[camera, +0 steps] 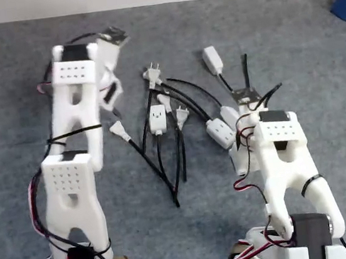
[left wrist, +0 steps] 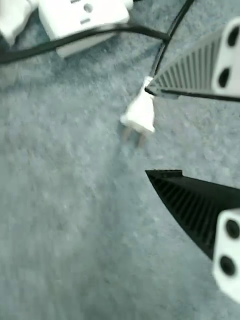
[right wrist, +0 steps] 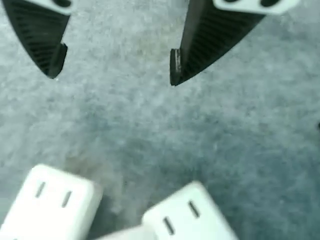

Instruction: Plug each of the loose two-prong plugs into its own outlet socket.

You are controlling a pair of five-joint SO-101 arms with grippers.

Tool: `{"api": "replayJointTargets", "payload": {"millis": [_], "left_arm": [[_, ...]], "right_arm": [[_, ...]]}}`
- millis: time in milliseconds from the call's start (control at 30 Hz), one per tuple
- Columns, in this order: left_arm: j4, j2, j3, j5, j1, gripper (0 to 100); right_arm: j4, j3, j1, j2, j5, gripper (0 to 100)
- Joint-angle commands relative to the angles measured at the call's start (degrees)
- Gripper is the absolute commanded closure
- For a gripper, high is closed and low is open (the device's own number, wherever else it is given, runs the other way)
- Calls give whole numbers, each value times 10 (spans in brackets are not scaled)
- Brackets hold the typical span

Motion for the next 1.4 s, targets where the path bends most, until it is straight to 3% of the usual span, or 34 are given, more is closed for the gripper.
{"api": "replayJointTargets", "payload": {"millis": [0, 300, 433, 600, 733, 833, 900, 1000, 1133, 1267, 1367], "left_arm": [[11, -65, 19, 6, -17, 762], [12, -74, 29, 11, -32, 765], [12, -98, 130, 59, -47, 765], [11, -150, 229, 64, -112, 765], [11, -200, 273, 54, -204, 765], [10, -230, 281, -14, -252, 765], [10, -240, 282, -45, -256, 765], [10, -243, 282, -54, -241, 765], [9, -242, 283, -62, -210, 765], [9, -242, 279, -62, -148, 765], [3, -241, 269, -63, -59, 762]], "right_arm": [[-30, -27, -2, -18, -18, 670], [-46, 0, -43, -18, -21, 670], [-44, 11, -80, -21, -15, 670], [-47, -55, -97, -22, 79, 670], [14, -145, 37, -35, 84, 670], [51, -269, 162, -36, 67, 670], [87, -342, 190, -29, 40, 670], [142, -369, 167, -13, 33, 670], [127, -364, 154, 22, -19, 670], [88, -361, 235, 65, -47, 670], [49, -348, 321, 115, -46, 670]]}}
